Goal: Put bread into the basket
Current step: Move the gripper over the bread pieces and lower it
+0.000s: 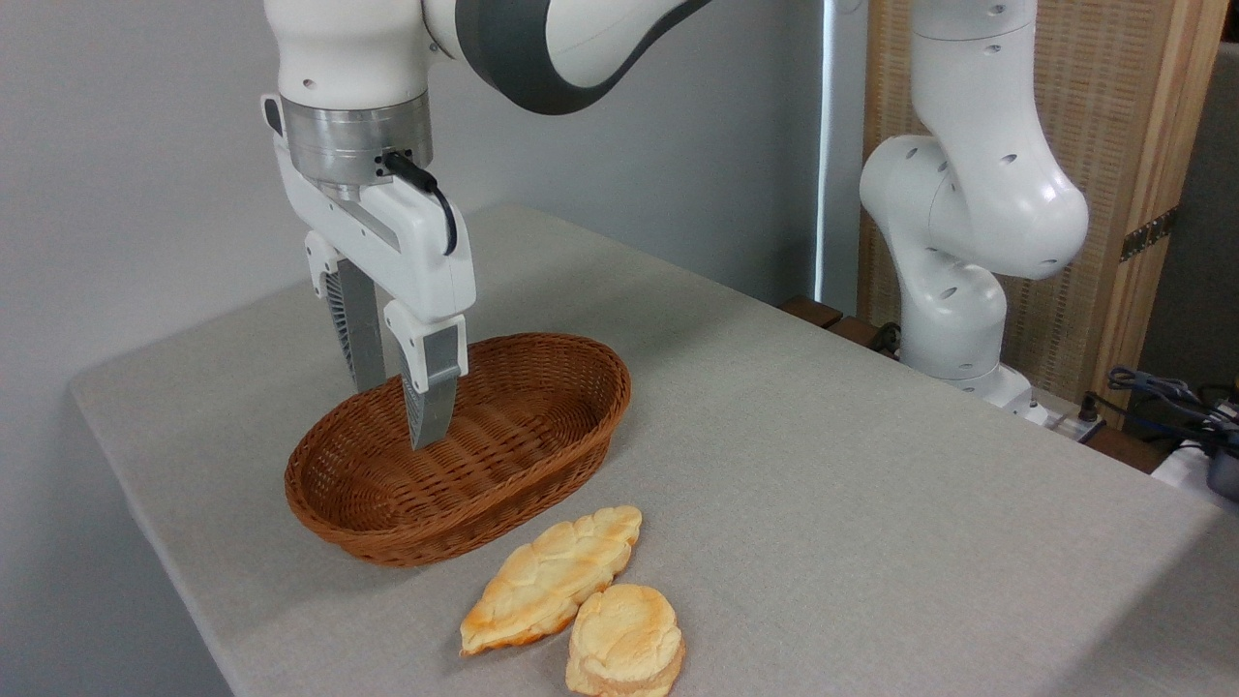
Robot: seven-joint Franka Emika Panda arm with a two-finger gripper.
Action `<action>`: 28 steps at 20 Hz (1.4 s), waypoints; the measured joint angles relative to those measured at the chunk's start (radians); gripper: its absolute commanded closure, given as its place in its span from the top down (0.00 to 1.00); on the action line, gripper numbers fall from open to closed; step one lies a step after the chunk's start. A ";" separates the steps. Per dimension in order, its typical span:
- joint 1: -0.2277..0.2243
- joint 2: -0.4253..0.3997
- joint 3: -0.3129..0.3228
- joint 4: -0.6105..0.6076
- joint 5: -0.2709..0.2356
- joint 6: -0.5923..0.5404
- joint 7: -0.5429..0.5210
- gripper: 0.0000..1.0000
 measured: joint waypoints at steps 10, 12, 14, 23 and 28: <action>0.006 -0.018 0.008 0.000 0.000 -0.043 0.000 1.00; 0.010 -0.019 0.020 -0.001 0.005 -0.049 0.000 1.00; 0.011 -0.018 0.048 -0.005 0.017 -0.049 0.000 1.00; 0.020 -0.017 0.218 -0.066 0.022 -0.050 0.144 1.00; 0.021 -0.013 0.275 -0.138 0.022 -0.024 0.232 1.00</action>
